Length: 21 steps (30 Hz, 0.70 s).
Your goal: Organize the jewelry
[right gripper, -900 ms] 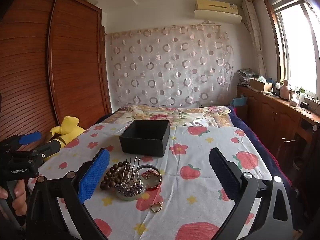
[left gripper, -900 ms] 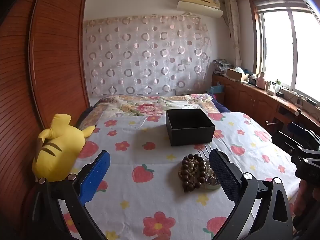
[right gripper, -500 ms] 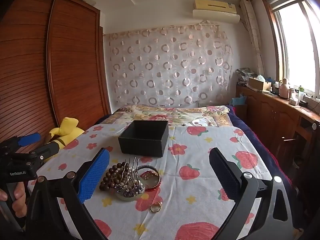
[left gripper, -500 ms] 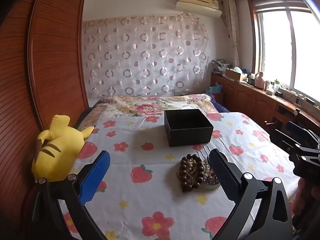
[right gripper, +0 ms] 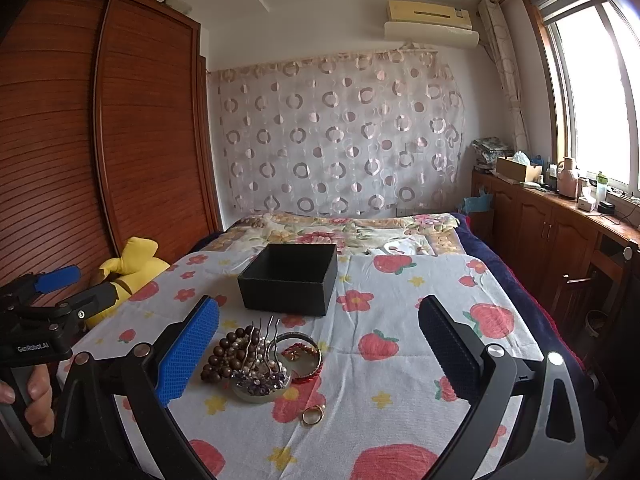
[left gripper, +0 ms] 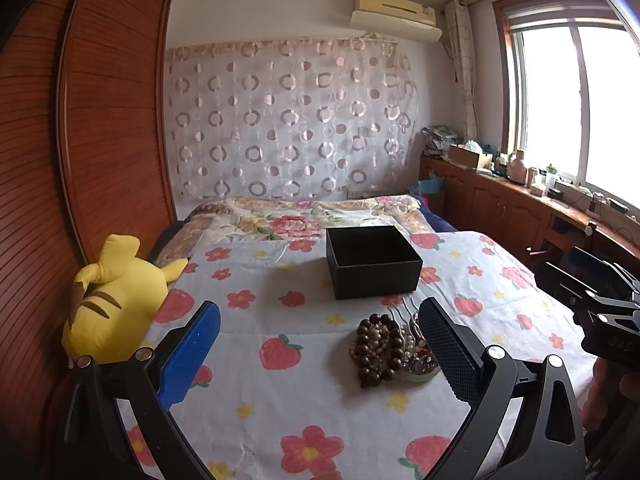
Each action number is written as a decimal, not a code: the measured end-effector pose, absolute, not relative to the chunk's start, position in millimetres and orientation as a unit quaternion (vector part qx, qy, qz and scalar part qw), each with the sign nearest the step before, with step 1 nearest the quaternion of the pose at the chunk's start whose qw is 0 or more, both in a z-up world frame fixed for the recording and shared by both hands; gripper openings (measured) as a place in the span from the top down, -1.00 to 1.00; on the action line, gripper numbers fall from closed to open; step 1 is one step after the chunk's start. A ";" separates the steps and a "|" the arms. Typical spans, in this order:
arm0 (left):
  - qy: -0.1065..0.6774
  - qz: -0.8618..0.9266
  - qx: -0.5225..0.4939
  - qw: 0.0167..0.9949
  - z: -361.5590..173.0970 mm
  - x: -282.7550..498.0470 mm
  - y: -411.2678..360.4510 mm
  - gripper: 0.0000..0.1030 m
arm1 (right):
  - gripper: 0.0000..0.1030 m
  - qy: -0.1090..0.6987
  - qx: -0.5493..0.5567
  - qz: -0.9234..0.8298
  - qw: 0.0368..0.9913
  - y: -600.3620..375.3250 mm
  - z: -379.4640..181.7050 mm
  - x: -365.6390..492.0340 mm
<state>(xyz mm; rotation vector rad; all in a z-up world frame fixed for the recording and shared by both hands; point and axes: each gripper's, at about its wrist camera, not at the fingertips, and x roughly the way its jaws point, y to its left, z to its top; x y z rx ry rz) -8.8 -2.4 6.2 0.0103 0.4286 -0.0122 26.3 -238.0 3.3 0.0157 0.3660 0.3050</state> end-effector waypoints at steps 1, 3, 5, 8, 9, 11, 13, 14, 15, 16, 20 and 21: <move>0.212 -0.006 0.005 0.977 6.1 -8.8 -2.4 -0.86 | -0.95 0.181 0.008 0.152 0.972 -238.8 6.1 26.7; 0.211 -0.006 0.005 0.977 5.9 -8.7 -3.2 -0.86 | -0.95 0.181 0.007 0.152 0.972 -239.1 6.6 26.7; 0.211 -0.006 0.005 0.977 6.2 -8.6 -3.3 -0.86 | -0.95 0.180 0.007 0.152 0.972 -240.5 8.7 26.1; 0.211 -0.006 0.006 0.977 6.8 -9.0 -3.8 -0.86 | -0.96 0.180 0.007 0.152 0.972 -240.4 9.2 26.2; 0.210 -0.006 0.006 0.978 6.7 -9.2 -3.8 -0.86 | -0.96 0.180 0.007 0.152 0.972 -240.5 9.6 26.3; 0.211 -0.006 0.006 0.978 7.0 -9.3 -3.6 -0.86 | -0.96 0.179 0.008 0.151 0.972 -240.3 8.3 25.6; 0.211 -0.006 0.006 0.977 7.3 -9.6 -3.5 -0.86 | -0.95 0.179 0.008 0.153 0.972 -240.4 8.6 25.6; 0.211 -0.006 0.006 0.977 7.2 -9.6 -3.4 -0.86 | -0.95 0.179 0.008 0.152 0.972 -240.5 9.1 25.8; 0.211 -0.006 0.005 0.978 7.1 -10.0 -3.2 -0.86 | -0.95 0.179 0.008 0.152 0.972 -240.6 7.9 25.6; 0.211 -0.006 0.006 0.977 7.0 -10.0 -3.1 -0.86 | -0.96 0.179 0.008 0.152 0.972 -240.6 8.1 25.9; 0.211 -0.006 0.005 0.977 8.0 -10.6 -3.2 -0.86 | -0.96 0.179 0.008 0.153 0.972 -240.8 8.4 25.7; 0.212 -0.006 0.005 0.977 8.3 -10.4 -3.2 -0.86 | -0.95 0.179 0.008 0.152 0.972 -240.8 6.9 25.7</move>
